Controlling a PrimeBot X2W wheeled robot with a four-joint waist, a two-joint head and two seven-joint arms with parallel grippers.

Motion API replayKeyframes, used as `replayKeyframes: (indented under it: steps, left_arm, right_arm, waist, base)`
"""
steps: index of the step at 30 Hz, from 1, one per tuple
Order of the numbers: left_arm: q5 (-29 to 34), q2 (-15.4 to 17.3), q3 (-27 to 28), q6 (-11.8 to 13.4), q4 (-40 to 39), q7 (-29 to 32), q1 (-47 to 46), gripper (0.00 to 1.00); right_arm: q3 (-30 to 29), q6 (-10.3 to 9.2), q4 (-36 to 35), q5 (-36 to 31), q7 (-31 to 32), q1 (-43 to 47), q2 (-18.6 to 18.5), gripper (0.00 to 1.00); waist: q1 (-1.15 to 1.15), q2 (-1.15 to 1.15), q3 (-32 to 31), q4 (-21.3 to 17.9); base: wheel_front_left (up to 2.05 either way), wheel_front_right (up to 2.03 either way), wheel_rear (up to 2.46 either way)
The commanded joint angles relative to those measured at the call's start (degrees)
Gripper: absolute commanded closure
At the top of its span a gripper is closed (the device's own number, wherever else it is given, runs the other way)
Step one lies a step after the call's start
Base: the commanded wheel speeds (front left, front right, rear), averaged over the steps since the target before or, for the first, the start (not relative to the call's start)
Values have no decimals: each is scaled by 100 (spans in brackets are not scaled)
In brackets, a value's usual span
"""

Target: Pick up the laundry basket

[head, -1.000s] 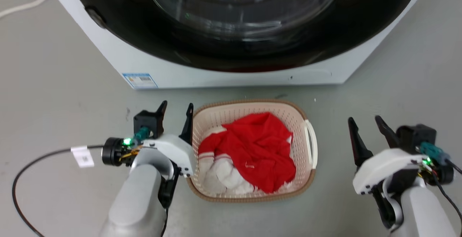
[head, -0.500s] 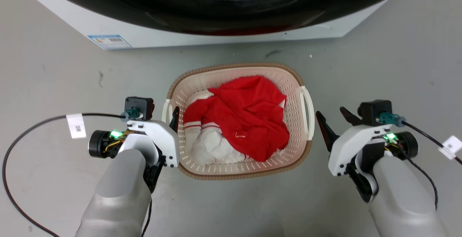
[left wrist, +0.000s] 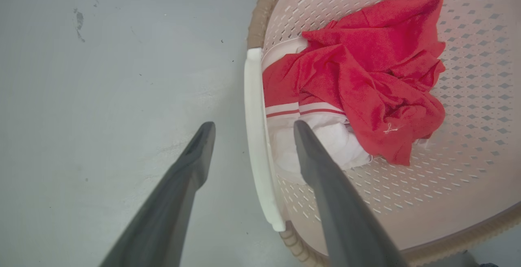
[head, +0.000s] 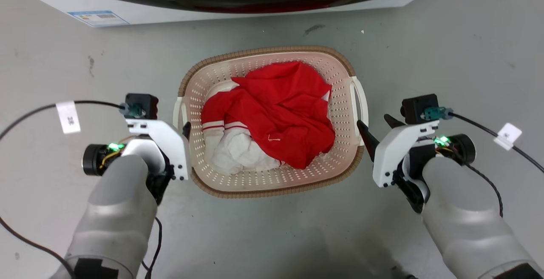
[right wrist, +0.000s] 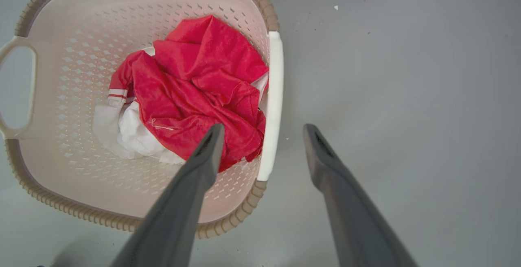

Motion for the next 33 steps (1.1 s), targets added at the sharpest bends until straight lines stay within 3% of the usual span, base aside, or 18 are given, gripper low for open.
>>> replayKeyframes:
  steps: [1, 14, 33]
  left_arm:
    - [-24, 43, -12, -8, 18, 23, -91, 0]
    - [-178, 333, -223, -42, 338, 652, -701, 0]
    - [-419, 466, -496, -37, 451, 942, -962, 0]
  right_arm:
    - [32, -4, 58, 36, 5, -141, 35, 0]
    - [842, -4, 760, 787, 212, -1027, 155, 0]
    - [1829, -4, 922, 1763, 469, -1467, 225, 0]
  waist:
    - [-1, 0, 71, -32]
    - [-1, 0, 582, -190]
    - [-1, 0, 991, -282]
  base:
    - [0, 0, 0]
    - [0, 0, 0]
    - [0, 0, 0]
